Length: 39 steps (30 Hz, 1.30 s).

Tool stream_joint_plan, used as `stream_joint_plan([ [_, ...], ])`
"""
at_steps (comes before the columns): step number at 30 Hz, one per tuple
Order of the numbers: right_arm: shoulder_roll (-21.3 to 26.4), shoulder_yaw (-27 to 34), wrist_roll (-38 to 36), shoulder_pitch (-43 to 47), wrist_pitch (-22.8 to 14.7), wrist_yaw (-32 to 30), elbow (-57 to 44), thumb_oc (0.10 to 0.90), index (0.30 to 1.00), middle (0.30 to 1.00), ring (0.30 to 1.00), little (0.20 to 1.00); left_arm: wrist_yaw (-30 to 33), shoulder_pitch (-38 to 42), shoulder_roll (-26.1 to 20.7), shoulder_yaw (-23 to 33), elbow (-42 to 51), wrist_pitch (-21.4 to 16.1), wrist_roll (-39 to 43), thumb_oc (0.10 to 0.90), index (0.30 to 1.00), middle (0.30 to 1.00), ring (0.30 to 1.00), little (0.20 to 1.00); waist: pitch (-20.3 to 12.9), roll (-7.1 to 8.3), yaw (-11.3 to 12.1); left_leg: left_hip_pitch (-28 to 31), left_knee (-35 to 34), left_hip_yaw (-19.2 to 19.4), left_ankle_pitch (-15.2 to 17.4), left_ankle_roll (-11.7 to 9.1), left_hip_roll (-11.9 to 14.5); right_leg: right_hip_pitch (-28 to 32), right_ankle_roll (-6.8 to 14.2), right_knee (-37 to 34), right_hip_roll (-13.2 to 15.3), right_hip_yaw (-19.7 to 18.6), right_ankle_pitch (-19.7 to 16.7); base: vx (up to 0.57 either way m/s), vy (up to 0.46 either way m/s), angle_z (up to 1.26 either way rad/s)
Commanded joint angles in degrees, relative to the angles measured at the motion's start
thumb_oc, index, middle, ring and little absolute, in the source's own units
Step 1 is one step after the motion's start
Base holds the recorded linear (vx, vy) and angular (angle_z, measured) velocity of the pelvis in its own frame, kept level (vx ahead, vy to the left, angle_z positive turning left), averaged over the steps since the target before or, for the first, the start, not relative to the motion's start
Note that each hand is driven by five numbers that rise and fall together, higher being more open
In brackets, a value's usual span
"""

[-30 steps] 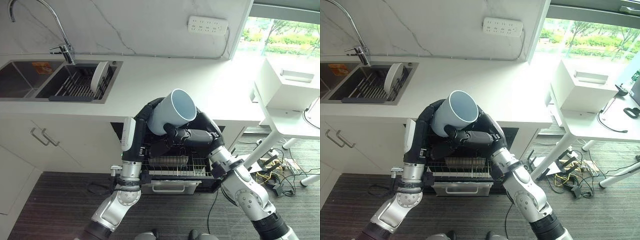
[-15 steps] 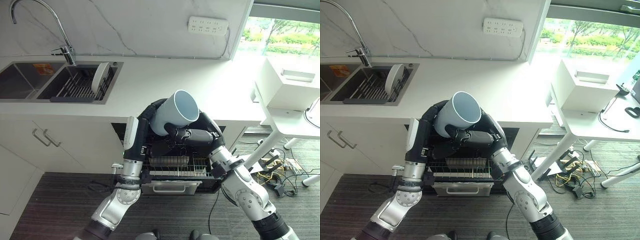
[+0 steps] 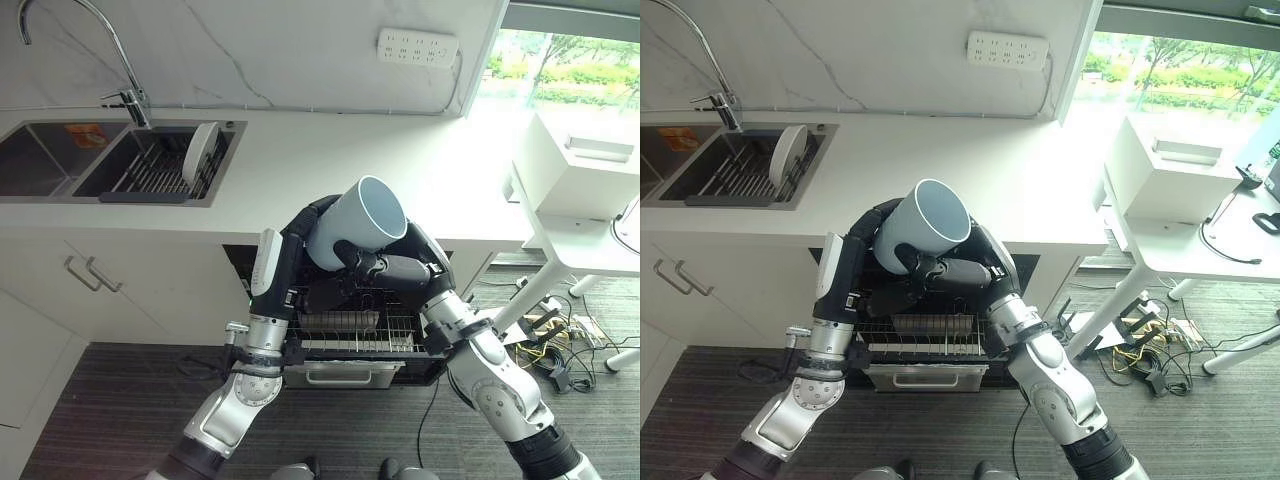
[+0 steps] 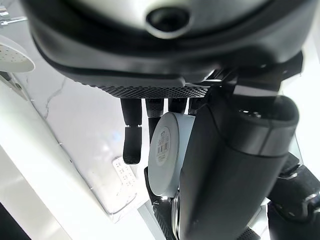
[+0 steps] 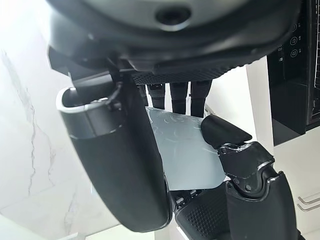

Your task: Place the dishes in the dishwasher.

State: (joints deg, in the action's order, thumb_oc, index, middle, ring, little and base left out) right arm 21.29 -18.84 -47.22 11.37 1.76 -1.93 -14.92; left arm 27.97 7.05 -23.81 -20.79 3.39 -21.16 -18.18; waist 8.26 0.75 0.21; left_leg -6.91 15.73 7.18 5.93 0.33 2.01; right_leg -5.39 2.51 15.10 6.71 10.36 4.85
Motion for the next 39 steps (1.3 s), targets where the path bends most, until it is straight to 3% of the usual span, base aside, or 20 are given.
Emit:
stream_joint_plan([
  [1,-3.5,1.7,-1.2,7.5,-8.4,2.4,-7.0,0.400,0.300,0.300,0.300,0.300,-1.8,6.3,-1.2,-4.4,6.2,-3.5,0.8,0.400,0.300,0.300,0.300,0.300,-2.9,0.72,0.4,3.9,1.5,0.8,9.1,-0.6,1.7,0.9,2.8,2.1,0.1,-0.6,5.2,0.00,0.000,0.00],
  [10,-3.3,1.9,-0.3,6.8,-9.2,2.0,-7.1,0.400,0.300,0.300,0.300,0.300,-3.4,5.4,-1.2,-3.7,6.8,-2.4,3.6,0.400,0.300,0.300,0.300,0.300,-2.9,0.58,0.5,3.9,1.5,0.7,9.0,-0.6,1.7,1.0,2.8,2.1,0.1,-0.5,5.2,0.00,0.000,0.00],
  [12,-3.4,2.2,-0.2,6.6,-9.2,2.0,-7.2,0.400,0.300,0.300,0.300,0.300,-4.2,5.1,-1.2,-3.5,6.9,-2.2,3.8,0.800,0.900,0.900,0.900,0.900,-2.9,0.57,0.4,3.8,1.5,0.7,9.0,-0.6,1.7,1.0,2.8,2.1,0.1,-0.6,5.2,0.00,0.000,0.00],
  [20,-3.1,3.5,0.8,4.9,-11.3,1.3,-6.5,0.400,0.300,0.300,0.300,0.300,-2.5,4.0,-1.9,-1.9,5.3,-3.0,4.2,0.800,0.900,0.900,0.900,0.900,-2.7,0.43,0.3,4.0,1.5,0.9,9.0,-0.5,1.7,1.0,2.7,2.1,0.0,-0.8,5.2,0.00,0.000,0.00],
  [29,-2.1,6.2,-0.3,2.9,-13.8,1.5,-5.5,0.400,0.300,0.300,0.300,0.300,5.1,0.4,-1.8,0.4,-0.6,-5.0,0.9,0.800,0.900,0.900,0.900,0.900,-2.5,0.62,0.1,4.2,1.5,1.3,9.2,-0.5,1.8,1.0,2.5,2.1,-0.2,-1.1,5.2,0.00,0.000,0.00],
  [36,-1.9,9.8,-0.2,-0.1,-14.6,1.9,-5.3,0.400,0.300,0.300,0.300,0.300,10.5,-5.1,-2.2,8.2,-5.4,-4.4,1.8,0.800,0.900,0.900,0.900,0.900,-2.6,0.49,0.8,4.4,1.5,1.2,9.0,-0.8,2.0,1.4,2.2,2.1,-0.2,-0.8,5.3,0.03,0.007,0.00],
  [39,-1.8,11.7,0.7,-2.1,-13.8,2.3,-5.0,0.400,0.300,0.300,0.300,0.300,8.2,-6.9,-1.4,12.3,-4.6,-7.8,9.1,0.800,0.900,0.900,0.900,0.900,-2.6,0.56,0.8,4.4,1.5,1.0,8.8,-0.9,1.9,1.5,2.1,2.1,-0.2,-0.8,5.4,0.05,0.025,0.02],
])
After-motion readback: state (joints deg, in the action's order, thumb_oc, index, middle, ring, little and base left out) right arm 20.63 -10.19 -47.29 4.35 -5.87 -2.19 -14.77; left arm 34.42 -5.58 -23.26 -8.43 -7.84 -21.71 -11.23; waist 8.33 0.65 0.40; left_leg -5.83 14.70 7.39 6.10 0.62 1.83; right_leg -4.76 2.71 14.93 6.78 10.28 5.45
